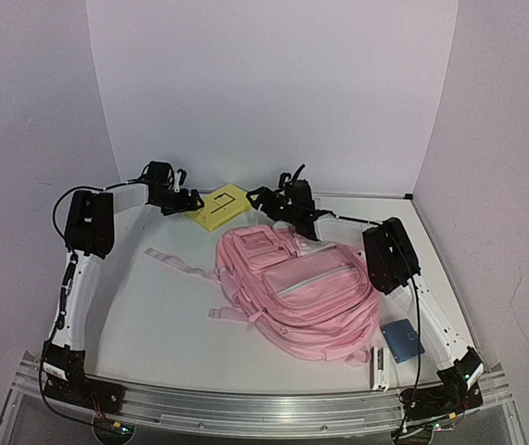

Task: Pack the student bag
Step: Adjust the book at the center of the board.

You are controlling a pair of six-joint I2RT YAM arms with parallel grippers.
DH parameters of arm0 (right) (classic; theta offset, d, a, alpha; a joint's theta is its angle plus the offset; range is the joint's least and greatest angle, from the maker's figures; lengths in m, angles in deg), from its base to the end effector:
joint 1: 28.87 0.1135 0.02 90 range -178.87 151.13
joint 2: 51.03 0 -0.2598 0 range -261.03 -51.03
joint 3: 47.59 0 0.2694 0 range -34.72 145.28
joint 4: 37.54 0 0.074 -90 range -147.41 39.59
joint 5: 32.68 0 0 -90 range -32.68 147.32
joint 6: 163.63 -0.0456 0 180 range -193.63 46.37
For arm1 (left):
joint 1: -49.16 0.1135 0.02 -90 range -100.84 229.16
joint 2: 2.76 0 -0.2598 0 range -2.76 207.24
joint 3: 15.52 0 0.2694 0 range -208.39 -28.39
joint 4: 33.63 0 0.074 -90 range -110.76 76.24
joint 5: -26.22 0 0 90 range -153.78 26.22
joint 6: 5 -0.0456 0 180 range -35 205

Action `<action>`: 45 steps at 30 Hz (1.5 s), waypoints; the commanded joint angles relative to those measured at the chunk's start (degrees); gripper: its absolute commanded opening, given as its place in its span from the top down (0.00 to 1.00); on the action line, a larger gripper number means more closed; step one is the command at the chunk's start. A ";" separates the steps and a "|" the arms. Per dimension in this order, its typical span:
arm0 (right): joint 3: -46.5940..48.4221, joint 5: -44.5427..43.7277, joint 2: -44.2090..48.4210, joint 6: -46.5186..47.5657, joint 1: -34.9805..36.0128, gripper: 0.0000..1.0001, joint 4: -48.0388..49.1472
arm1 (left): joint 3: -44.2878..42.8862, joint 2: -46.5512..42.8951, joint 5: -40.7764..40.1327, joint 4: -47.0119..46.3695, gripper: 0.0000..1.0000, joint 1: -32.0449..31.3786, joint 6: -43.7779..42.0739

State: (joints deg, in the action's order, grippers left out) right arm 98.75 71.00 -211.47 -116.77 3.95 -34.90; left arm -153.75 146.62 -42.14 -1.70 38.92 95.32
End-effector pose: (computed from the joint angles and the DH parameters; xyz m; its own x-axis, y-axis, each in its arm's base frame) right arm 0.5337 0.3570 0.1113 -0.6151 0.3939 -0.6830 -0.4122 0.5778 0.7044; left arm 0.5805 -0.1219 0.1142 -0.7384 -0.0358 -0.6735 0.3029 0.8746 -0.3787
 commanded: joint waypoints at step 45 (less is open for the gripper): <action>8.84 9.50 -11.47 -12.69 7.29 0.18 -10.38 | 39.80 -22.50 15.88 -28.82 0.08 -9.11 7.58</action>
State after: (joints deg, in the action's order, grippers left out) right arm 110.96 77.22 -220.21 -129.41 8.00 -37.68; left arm -118.02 130.38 -28.24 -25.41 29.93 99.06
